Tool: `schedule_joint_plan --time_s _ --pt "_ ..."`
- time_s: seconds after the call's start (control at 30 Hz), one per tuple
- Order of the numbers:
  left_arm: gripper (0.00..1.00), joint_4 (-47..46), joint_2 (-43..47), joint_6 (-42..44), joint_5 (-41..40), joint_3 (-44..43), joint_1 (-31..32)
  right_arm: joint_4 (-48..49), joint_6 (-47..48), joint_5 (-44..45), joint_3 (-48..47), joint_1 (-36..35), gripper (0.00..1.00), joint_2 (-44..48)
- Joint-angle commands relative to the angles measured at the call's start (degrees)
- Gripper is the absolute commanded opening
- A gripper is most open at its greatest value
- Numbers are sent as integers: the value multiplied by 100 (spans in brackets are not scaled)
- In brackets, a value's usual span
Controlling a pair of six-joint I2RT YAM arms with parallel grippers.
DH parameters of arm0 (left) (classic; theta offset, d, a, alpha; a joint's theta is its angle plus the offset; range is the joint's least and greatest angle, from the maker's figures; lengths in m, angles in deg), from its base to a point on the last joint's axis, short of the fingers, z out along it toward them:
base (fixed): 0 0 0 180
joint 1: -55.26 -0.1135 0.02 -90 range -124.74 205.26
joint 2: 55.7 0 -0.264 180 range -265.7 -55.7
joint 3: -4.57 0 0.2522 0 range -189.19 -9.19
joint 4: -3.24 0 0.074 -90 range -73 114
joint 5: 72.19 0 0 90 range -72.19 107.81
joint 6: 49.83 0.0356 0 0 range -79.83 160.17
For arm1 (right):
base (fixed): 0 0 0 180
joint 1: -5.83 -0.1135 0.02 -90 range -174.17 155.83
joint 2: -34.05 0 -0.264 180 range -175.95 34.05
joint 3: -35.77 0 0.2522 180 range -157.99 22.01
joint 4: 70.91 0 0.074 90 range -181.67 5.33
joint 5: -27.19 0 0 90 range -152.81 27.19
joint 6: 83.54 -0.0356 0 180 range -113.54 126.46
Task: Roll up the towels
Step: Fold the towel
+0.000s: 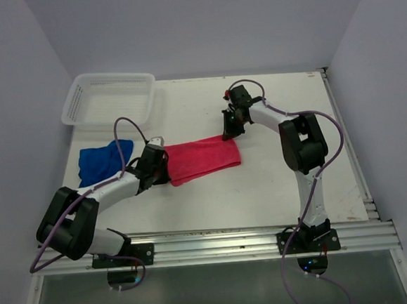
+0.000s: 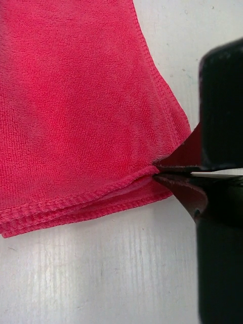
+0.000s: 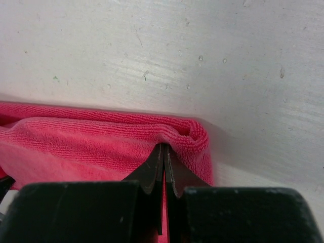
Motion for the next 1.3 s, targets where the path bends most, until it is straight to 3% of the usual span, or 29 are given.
schedule_joint_plan --time_s 0.0,0.77,0.87,1.0,1.13,1.27 --pt "0 9 40 -67 -137 145 33 121 -70 253 -166 36 0 -130" --pt "0 -43 1085 -735 -190 980 385 148 44 306 -149 88 0 -157" --pt "4 -78 1165 -770 -146 1077 403 200 44 105 -184 80 0 -130" --pt "19 -148 1287 -744 -93 1112 411 288 70 -335 -210 71 6 142" --pt "40 -228 1306 -621 -66 876 411 16 211 -774 -412 80 15 352" --pt "63 35 1323 -524 -207 454 429 -98 246 -828 -360 88 30 844"
